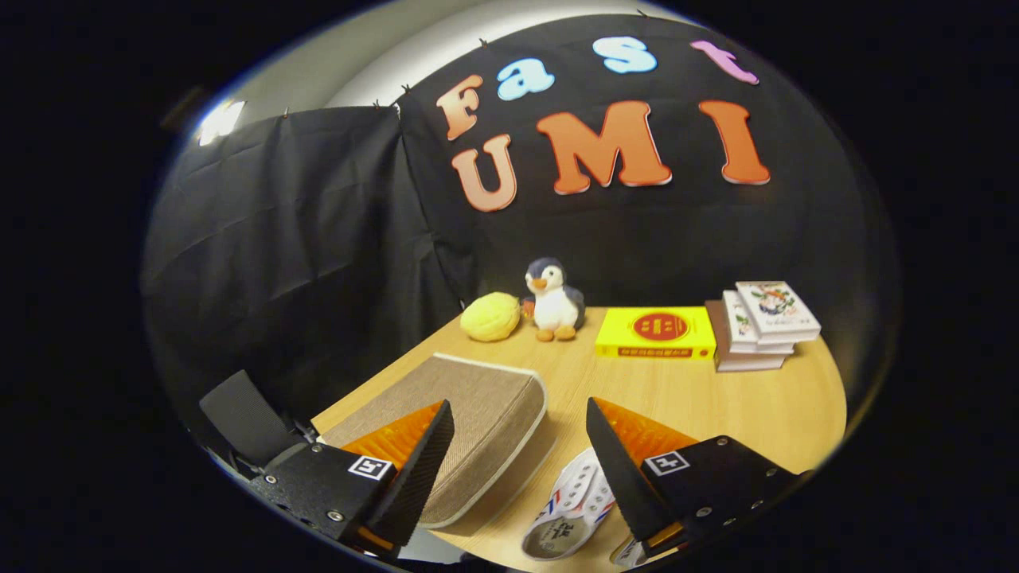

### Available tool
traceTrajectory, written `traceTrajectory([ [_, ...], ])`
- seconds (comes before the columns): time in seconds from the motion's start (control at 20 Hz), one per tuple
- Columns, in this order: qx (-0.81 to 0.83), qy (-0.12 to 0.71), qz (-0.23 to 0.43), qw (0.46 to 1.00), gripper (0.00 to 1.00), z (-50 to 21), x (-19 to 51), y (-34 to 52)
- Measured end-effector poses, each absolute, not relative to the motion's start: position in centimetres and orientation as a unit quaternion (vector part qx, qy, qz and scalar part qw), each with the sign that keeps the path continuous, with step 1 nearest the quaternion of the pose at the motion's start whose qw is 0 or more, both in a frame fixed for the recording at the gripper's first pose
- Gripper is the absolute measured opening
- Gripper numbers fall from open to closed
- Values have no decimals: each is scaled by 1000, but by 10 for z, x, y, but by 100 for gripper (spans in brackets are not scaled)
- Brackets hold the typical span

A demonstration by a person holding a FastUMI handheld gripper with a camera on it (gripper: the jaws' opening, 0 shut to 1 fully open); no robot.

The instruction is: Open the storage box then place both shoes into the box .Put the left shoe in first, then the right shoe, with the right side of both shoes facing outward in a uniform manner.

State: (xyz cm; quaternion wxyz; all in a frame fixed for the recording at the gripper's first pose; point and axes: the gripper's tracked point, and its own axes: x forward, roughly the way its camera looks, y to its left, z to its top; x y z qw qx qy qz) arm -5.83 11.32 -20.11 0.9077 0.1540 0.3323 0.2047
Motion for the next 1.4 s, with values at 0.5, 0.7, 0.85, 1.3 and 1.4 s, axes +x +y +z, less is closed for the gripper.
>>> traceTrajectory([
  [0.5,327,479,244,777,94,-269,-99,157],
  [0.7,409,486,255,729,94,-275,-103,170],
  [0.85,454,496,257,694,94,-280,-106,183],
  [1.3,550,513,277,598,69,-268,-108,201],
  [1.4,574,496,285,586,65,-251,-102,199],
])
